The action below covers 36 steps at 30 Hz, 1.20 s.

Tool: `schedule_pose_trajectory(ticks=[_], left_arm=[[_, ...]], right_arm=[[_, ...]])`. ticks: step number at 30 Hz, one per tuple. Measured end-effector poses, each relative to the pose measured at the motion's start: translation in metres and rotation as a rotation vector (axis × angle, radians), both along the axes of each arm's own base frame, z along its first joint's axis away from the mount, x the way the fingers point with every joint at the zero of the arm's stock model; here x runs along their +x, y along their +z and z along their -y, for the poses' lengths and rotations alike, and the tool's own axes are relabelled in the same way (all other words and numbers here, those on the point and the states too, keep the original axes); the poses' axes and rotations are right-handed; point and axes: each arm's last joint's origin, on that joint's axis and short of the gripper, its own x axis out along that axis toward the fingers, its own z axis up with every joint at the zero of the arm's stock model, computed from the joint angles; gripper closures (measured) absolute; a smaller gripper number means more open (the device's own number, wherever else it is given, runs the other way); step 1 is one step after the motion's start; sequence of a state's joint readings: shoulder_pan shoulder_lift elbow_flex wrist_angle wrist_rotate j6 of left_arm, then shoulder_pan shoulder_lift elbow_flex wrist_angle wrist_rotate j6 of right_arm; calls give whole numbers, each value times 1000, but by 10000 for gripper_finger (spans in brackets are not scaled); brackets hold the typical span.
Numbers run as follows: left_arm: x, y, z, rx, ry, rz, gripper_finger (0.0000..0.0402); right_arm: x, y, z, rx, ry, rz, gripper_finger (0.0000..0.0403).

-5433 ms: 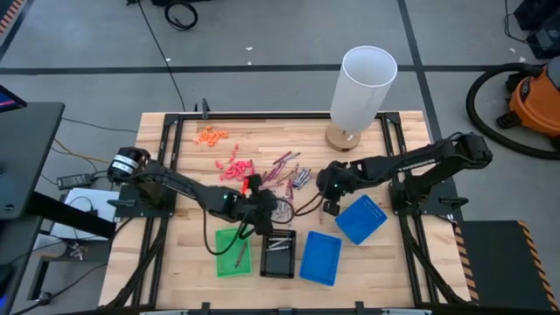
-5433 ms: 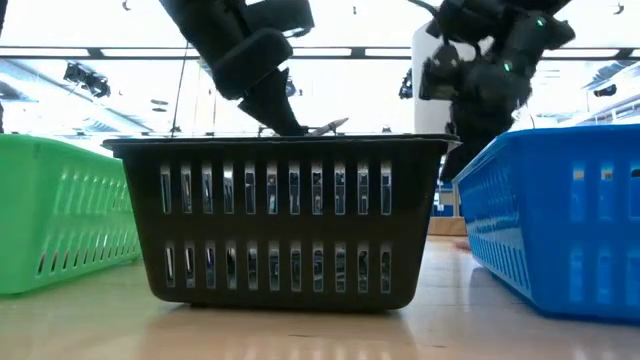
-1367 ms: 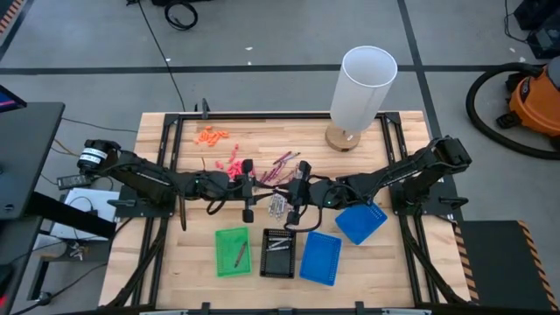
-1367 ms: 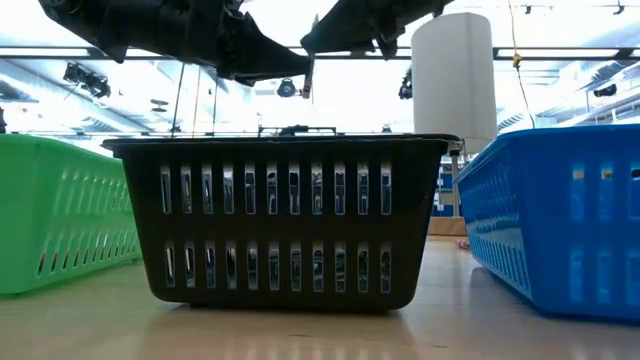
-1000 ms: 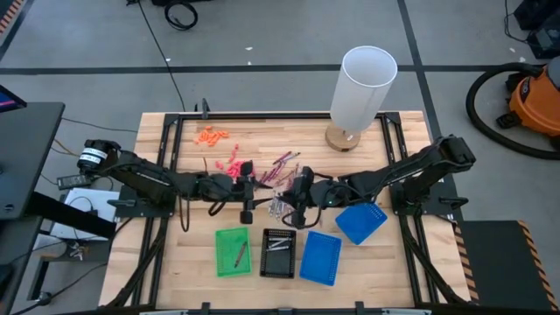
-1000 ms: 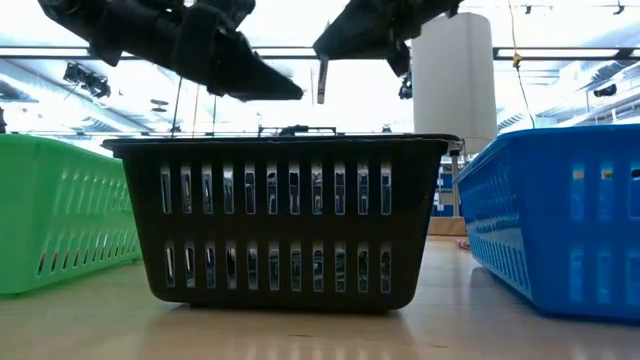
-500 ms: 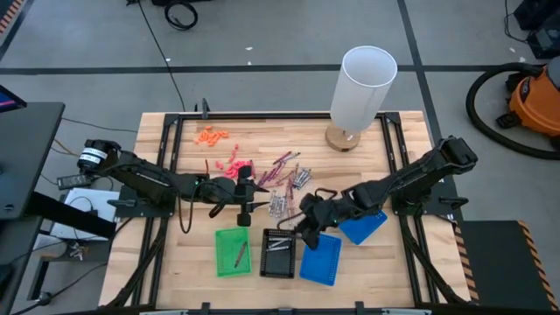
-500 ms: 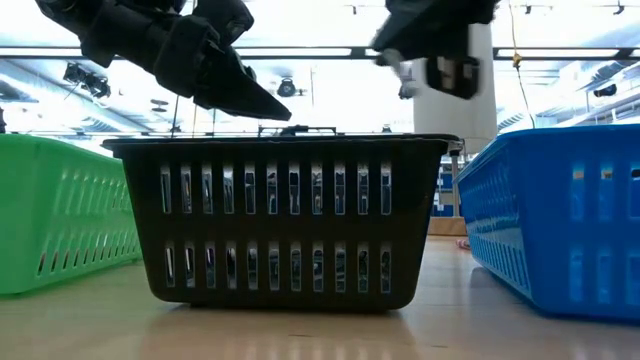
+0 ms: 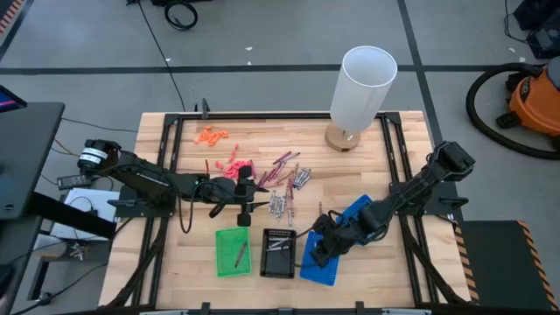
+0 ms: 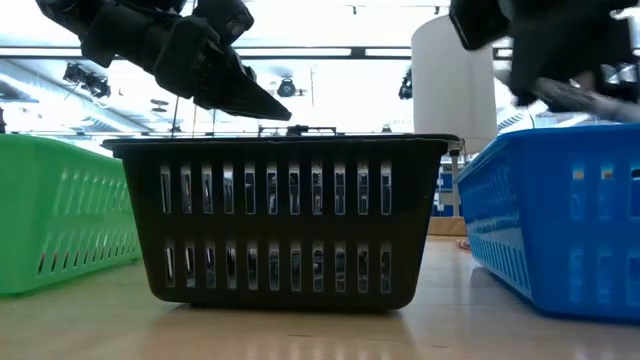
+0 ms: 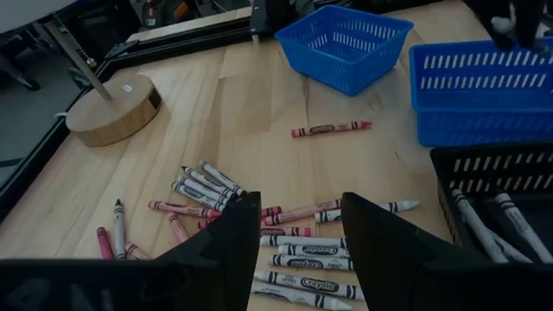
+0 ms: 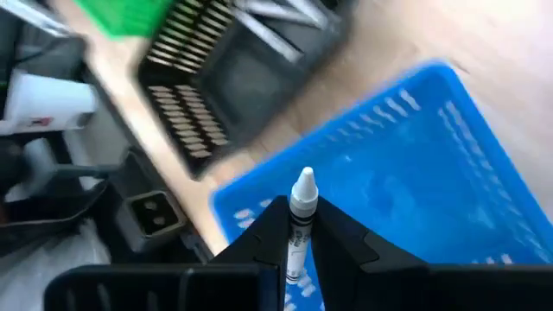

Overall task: Sort crayons
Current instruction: Put the white crayon into the left blue basket, then put the pink crayon into the right blue basket

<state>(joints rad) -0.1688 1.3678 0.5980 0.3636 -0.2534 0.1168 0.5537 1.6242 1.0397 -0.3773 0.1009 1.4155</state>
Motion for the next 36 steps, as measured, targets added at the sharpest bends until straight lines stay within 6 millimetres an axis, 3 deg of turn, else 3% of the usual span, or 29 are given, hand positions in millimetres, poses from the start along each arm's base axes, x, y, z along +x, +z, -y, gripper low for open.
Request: schedule_pose_trajectory(ticks=[8,17,26,36], left_arm=[[0,0,0,12,6,0,228],[-7,-4,25,125,-102,-55,228],[-31,0,56,261,-61,-97,228],[-55,8,61,225,-49,-154,228]], right_arm=[[0,-24,-11,36,-60,-111,348],[3,-23,-4,65,-13,-145,303],[3,3,27,-56,-7,-52,289],[11,5,76,-209,69,-97,290]])
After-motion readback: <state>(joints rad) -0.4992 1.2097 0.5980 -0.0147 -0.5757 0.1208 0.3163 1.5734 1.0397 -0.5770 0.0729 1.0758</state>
